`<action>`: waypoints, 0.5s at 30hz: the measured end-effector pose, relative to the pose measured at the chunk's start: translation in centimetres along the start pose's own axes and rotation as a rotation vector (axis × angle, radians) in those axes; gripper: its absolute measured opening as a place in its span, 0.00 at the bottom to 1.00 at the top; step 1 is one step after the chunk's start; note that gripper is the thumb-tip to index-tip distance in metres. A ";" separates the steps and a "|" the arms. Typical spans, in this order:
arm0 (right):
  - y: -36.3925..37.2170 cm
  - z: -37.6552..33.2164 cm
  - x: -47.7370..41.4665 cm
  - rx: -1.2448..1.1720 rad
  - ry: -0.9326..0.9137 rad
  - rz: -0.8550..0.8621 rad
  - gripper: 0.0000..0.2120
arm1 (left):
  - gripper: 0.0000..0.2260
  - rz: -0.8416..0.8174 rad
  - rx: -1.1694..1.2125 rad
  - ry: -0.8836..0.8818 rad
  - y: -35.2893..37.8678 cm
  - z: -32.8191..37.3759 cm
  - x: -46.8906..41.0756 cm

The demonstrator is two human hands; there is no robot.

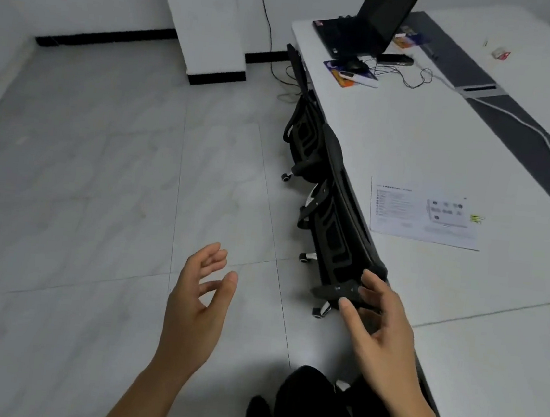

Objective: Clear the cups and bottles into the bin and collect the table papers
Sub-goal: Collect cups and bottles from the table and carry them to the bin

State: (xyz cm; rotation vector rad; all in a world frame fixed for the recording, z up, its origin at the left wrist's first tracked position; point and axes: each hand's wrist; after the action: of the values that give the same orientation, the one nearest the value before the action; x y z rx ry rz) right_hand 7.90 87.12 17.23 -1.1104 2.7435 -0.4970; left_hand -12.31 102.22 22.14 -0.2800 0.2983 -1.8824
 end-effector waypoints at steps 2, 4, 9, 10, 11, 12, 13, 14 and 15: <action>1.2 -0.2 -4.4 -0.010 0.027 0.015 0.26 | 0.18 -0.024 -0.013 0.004 1.4 0.5 -4.8; 2.4 0.1 -9.3 -0.020 0.045 0.020 0.27 | 0.18 -0.041 -0.019 -0.007 3.2 0.5 -9.9; 3.6 1.5 -21.4 -0.059 0.103 0.069 0.26 | 0.17 -0.124 -0.074 -0.039 8.7 1.2 -21.6; 3.6 1.3 -23.3 -0.072 0.126 0.099 0.25 | 0.17 -0.154 -0.082 -0.035 9.7 2.0 -23.7; 3.4 1.1 -25.2 -0.087 0.136 0.134 0.25 | 0.17 -0.183 -0.092 -0.013 10.7 2.9 -25.8; 3.3 0.8 -27.1 -0.094 0.144 0.163 0.24 | 0.18 -0.208 -0.108 0.005 11.7 3.9 -27.9; 3.1 0.5 -28.8 -0.097 0.150 0.182 0.24 | 0.18 -0.230 -0.119 0.021 12.6 4.6 -30.0; 2.8 0.3 -30.4 -0.097 0.159 0.193 0.24 | 0.18 -0.250 -0.128 0.031 13.5 5.1 -32.0; 2.6 0.0 -31.7 -0.098 0.166 0.200 0.25 | 0.18 -0.265 -0.130 0.041 14.4 5.7 -33.6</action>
State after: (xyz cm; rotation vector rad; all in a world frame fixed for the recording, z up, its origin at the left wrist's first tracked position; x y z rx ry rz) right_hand 28.96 110.98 16.46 -0.8349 3.0105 -0.4496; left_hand 13.11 129.10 21.07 -0.3846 0.4301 -2.1354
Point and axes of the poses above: each hand's wrist, its own x-axis away from the middle knuckle, its own y-axis out of the palm, z = x × y, and after that the axes turned 2 degrees about -y, right-handed
